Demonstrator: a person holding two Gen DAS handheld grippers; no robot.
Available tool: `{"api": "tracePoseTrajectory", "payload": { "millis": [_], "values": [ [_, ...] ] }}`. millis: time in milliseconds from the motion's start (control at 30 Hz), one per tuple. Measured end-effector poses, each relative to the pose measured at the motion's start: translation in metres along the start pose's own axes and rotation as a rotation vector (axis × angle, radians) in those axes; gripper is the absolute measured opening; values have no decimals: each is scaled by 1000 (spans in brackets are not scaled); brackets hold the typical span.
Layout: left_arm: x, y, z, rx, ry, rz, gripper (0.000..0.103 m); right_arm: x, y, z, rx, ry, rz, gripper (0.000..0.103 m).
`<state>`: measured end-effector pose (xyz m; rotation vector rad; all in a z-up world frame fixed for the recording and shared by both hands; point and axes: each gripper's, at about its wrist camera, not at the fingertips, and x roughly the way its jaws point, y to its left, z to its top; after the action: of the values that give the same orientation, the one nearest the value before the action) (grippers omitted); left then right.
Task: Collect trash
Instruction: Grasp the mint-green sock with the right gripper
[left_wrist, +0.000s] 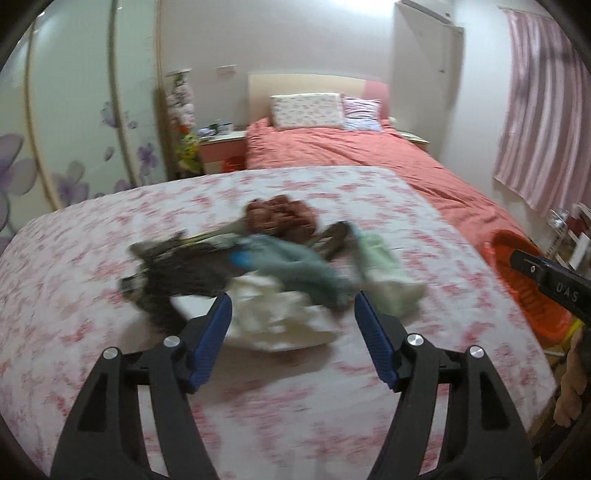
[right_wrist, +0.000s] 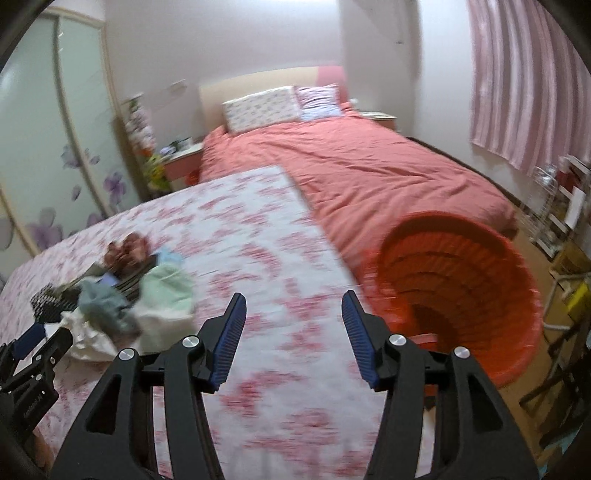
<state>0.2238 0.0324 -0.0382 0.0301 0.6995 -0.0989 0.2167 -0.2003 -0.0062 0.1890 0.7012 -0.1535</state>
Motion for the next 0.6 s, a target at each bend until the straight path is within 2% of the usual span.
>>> {"api": "tracePoseTrajectory", "payload": {
  "millis": [67,133,233,400,600],
  "values": [
    [1,16,-4,-24,10,11,68,8,20,-3,-29,15,27,57],
    [2,30,-9,-47,22,17,68,16,38,-5,-58,28,55,63],
    [4,45,-15,-68,40,25,68,26,60,-9,-91,40,89,64],
    [7,55,-22,-89,57,12,68,43,89,-14,-127,84,134,64],
    [14,57,-24,-111,73,-11,68,57,103,-16,-149,113,126,63]
  ]
}}
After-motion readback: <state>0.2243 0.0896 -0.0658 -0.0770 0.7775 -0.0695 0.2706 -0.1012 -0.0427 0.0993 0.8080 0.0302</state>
